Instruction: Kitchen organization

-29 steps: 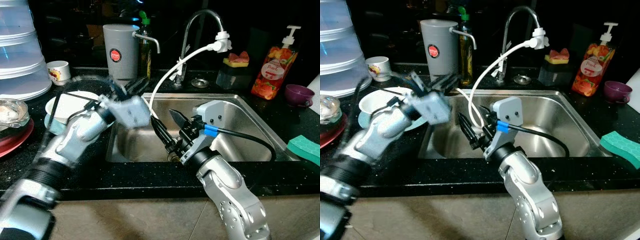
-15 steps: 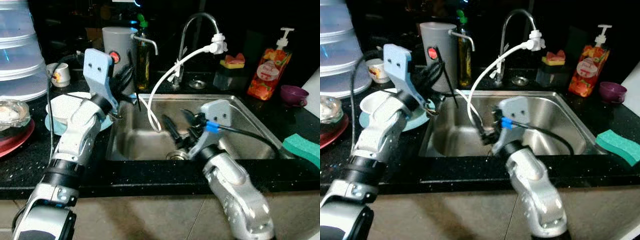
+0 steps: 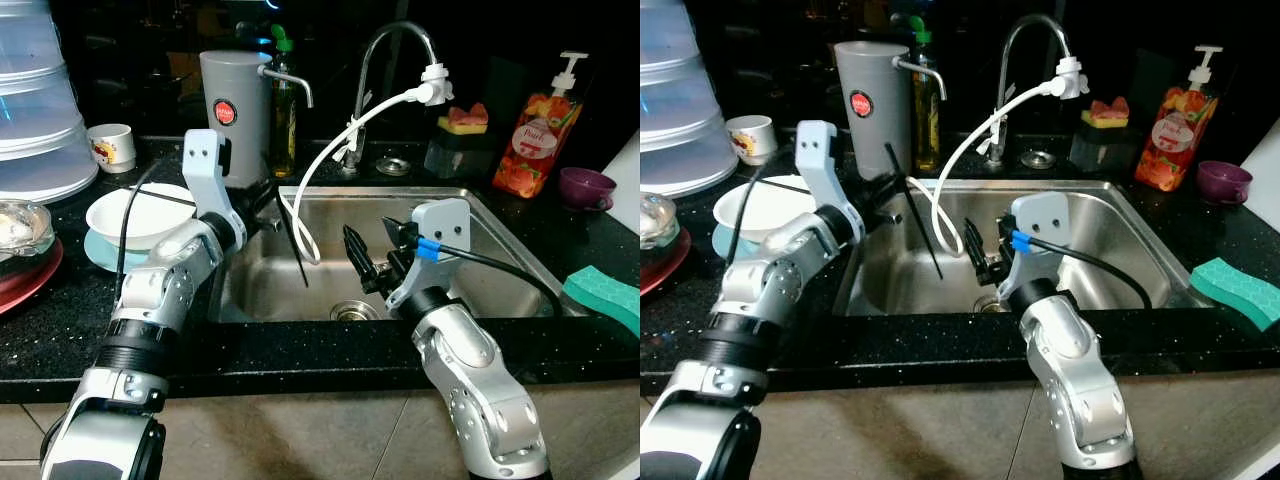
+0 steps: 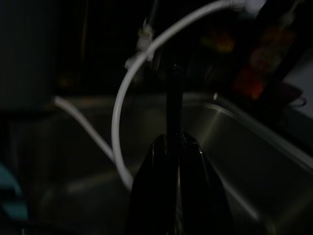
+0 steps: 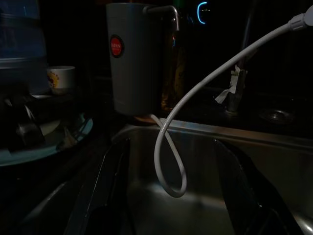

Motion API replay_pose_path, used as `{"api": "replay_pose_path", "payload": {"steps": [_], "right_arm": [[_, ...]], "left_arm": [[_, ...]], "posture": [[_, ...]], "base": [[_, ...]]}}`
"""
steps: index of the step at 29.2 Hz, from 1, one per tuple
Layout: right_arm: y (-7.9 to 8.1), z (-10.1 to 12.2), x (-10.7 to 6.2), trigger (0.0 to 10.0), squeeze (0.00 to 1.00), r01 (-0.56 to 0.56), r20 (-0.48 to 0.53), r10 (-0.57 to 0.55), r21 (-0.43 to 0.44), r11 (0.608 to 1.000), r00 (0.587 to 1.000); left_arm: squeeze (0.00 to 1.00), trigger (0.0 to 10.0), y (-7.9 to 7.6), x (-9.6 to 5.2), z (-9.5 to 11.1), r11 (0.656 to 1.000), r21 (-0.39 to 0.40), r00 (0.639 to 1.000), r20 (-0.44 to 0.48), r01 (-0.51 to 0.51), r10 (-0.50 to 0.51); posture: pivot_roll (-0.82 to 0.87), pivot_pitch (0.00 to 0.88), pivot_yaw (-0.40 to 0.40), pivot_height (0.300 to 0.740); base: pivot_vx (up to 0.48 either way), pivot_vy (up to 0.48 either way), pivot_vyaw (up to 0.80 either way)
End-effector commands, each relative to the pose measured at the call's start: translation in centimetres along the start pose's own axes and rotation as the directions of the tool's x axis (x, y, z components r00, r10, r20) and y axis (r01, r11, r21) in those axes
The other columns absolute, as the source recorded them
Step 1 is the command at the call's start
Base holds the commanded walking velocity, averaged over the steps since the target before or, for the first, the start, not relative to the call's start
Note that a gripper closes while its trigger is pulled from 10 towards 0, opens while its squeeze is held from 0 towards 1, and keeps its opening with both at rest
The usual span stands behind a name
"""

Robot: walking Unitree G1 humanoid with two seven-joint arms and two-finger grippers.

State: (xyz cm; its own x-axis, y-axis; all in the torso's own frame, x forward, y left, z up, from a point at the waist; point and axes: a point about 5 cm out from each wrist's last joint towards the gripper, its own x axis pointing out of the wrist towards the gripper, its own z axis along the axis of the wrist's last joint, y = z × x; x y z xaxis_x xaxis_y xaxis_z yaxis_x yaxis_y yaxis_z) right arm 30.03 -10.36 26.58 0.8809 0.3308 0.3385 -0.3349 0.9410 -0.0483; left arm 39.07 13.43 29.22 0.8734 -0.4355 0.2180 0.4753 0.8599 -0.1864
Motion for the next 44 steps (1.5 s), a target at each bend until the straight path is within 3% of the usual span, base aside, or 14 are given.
{"api": "replay_pose_path", "payload": {"steps": [1,12,22,24,25,29,30,31,32,33,36,37,39,44], "right_arm": [[0.4,0.4,-0.1,10.0,0.0,-0.013,0.026,0.013,0.011,1.0,1.0],[0.3,0.4,-0.2,10.0,0.0,-0.005,0.028,0.004,0.024,1.0,1.0],[0.4,0.4,0.0,10.0,0.0,-0.014,0.031,0.013,0.029,0.999,0.999],[0.4,0.4,0.0,10.0,0.0,-0.013,0.031,0.013,0.029,0.999,0.999],[0.4,0.4,0.0,10.0,0.0,-0.013,0.032,0.012,0.029,0.999,0.999],[0.4,0.4,0.0,10.0,0.0,-0.013,0.033,0.012,0.03,0.999,0.999],[0.5,0.4,0.0,10.0,0.0,-0.013,0.035,0.012,0.031,0.999,0.999],[0.5,0.4,0.0,10.0,0.0,-0.014,0.035,0.013,0.031,0.999,0.999],[0.5,0.4,0.0,10.0,0.0,-0.014,0.035,0.013,0.031,0.999,0.999],[0.5,0.3,0.0,10.0,0.0,-0.014,0.035,0.013,0.033,0.999,0.999],[0.5,0.3,0.1,10.0,0.0,-0.018,0.037,0.017,0.038,0.999,0.999],[0.5,0.3,0.1,10.0,0.0,-0.018,0.037,0.017,0.038,0.999,0.999],[0.6,0.4,0.1,10.0,0.0,-0.02,0.038,0.019,0.039,0.999,0.999],[0.5,0.4,0.2,10.0,0.0,-0.02,0.04,0.018,0.039,0.999,0.999]], "left_arm": [[1.0,10.0,-0.2,0.4,-0.9,1.0,-0.017,0.999,-0.053,-0.006,0.005],[1.0,10.0,-0.7,-0.1,-2.9,0.999,-0.037,0.99,-0.143,0.005,-0.01],[1.0,10.0,-0.3,-0.8,-0.5,0.947,0.32,0.998,-0.06,-0.015,0.036],[1.0,10.0,0.3,-1.2,0.5,0.884,0.465,0.997,-0.033,-0.044,0.067],[1.0,10.0,0.9,-1.6,1.4,0.815,0.575,0.996,-0.014,-0.065,0.089],[1.0,10.0,1.5,-2.0,2.3,0.736,0.673,0.994,-0.009,-0.073,0.107],[0.88,10.0,2.1,-2.6,3.1,0.622,0.78,0.993,-0.008,-0.069,0.12],[0.66,10.0,2.4,-2.9,3.5,0.558,0.828,0.992,-0.012,-0.062,0.128],[0.66,10.0,2.4,-2.9,3.5,0.558,0.828,0.992,-0.012,-0.062,0.128],[0.0,10.0,2.7,-3.2,3.7,0.5,0.865,0.99,-0.022,-0.05,0.137],[0.0,10.0,3.7,-3.7,3.8,0.376,0.927,0.983,-0.071,0.001,0.172],[0.0,10.0,3.7,-3.7,3.8,0.376,0.927,0.983,-0.071,0.001,0.172],[0.0,10.0,4.4,-3.9,3.6,0.297,0.954,0.974,-0.11,0.049,0.196],[0.0,10.0,5.1,-3.9,3.2,0.243,0.964,0.961,-0.163,0.107,0.223]], "posture": [[-0.02,0.13,-0.05,0.74],[-0.02,0.132,-0.048,0.74],[-0.01,0.122,-0.055,0.74],[-0.01,0.121,-0.055,0.74],[0.0,0.118,-0.054,0.74],[0.0,0.118,-0.054,0.74],[0.0,0.116,-0.054,0.74],[0.0,0.116,-0.054,0.74],[0.0,0.116,-0.054,0.74],[0.01,0.115,-0.056,0.74],[0.01,0.115,-0.057,0.74],[0.01,0.115,-0.057,0.74],[0.01,0.115,-0.06,0.74],[0.01,0.115,-0.056,0.74]], "base": [[0.0,0.0,0.0],[0.0,0.0,0.0],[0.0,0.0,0.0],[0.0,0.0,0.0],[0.0,0.0,0.0],[0.0,0.0,0.0],[0.0,0.0,0.0],[0.0,0.0,0.0],[0.0,0.0,0.0],[0.0,0.0,0.0],[0.0,0.0,0.0],[0.0,0.0,0.0],[0.0,0.0,0.0],[0.0,0.0,0.0]]}}
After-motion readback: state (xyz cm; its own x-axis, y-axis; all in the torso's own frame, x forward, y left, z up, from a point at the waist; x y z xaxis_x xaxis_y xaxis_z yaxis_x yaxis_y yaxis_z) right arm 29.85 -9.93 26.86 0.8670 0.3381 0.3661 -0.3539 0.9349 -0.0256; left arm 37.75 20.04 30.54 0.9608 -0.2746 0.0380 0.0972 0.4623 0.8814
